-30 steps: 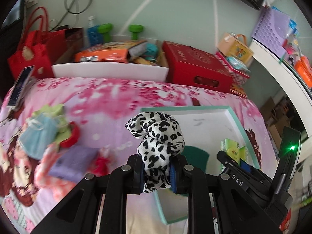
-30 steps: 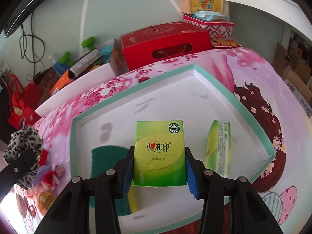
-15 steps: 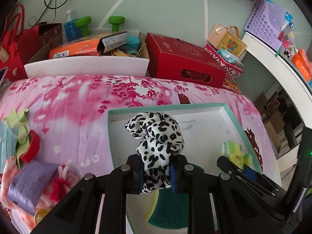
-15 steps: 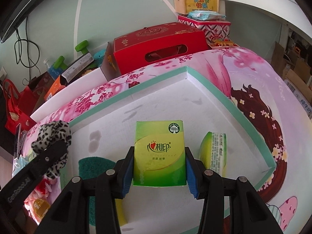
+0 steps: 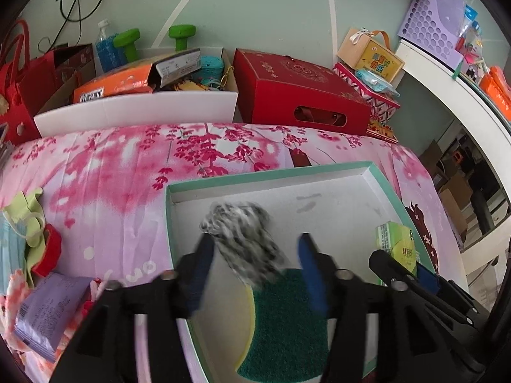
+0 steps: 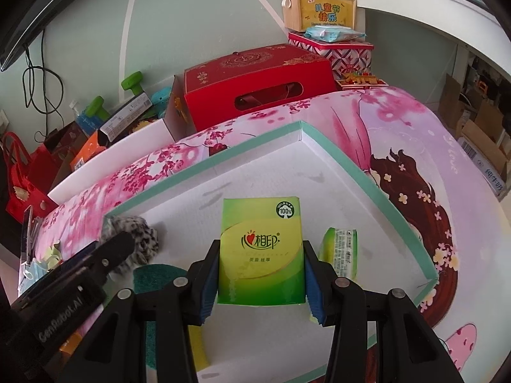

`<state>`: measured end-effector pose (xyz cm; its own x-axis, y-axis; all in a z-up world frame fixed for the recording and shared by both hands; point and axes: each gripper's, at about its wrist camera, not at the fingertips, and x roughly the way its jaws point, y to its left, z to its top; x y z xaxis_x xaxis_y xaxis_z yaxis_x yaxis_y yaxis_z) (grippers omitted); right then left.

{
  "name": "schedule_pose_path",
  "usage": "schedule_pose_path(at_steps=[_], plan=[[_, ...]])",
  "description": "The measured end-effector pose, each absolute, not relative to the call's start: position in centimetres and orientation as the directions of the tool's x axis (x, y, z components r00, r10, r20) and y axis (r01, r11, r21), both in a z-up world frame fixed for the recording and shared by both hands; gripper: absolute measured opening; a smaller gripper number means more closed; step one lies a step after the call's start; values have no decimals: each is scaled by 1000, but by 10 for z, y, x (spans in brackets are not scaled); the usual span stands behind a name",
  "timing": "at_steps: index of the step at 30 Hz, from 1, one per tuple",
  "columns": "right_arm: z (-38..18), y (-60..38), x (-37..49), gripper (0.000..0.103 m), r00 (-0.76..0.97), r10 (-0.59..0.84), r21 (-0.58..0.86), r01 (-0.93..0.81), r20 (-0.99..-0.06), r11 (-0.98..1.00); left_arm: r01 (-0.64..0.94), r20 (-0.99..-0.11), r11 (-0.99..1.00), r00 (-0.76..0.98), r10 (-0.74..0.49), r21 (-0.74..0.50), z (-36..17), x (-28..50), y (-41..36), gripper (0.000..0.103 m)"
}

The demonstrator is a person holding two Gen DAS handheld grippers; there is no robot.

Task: Organize soft objects
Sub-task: 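Open both tools to drop the scrunchie and tissue pack into the tray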

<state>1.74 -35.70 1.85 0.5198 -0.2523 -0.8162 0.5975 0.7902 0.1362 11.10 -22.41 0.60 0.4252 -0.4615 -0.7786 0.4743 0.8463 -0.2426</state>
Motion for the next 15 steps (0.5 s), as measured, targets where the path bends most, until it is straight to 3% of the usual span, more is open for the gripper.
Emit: schedule_pose_path(at_steps=[8,11,13,15], plan=[[41,-352,12,74,506,-305,75,601,-807,796,457,-783,853,422,-457,-252,20,111,-216,81],[47,-351,10,77,484,-323,44,604,-813,796,430,-786,865,426,-448,-259,24,114,-209,84],[50,-351,8,79,470,-337,20,604,-816,797,406,-796,882,438,-417,-239,28,115,-204,93],[53,-351,6,82,463,-345,6,604,-817,797,379,-819,904,443,-365,-198,28,116,-200,95]])
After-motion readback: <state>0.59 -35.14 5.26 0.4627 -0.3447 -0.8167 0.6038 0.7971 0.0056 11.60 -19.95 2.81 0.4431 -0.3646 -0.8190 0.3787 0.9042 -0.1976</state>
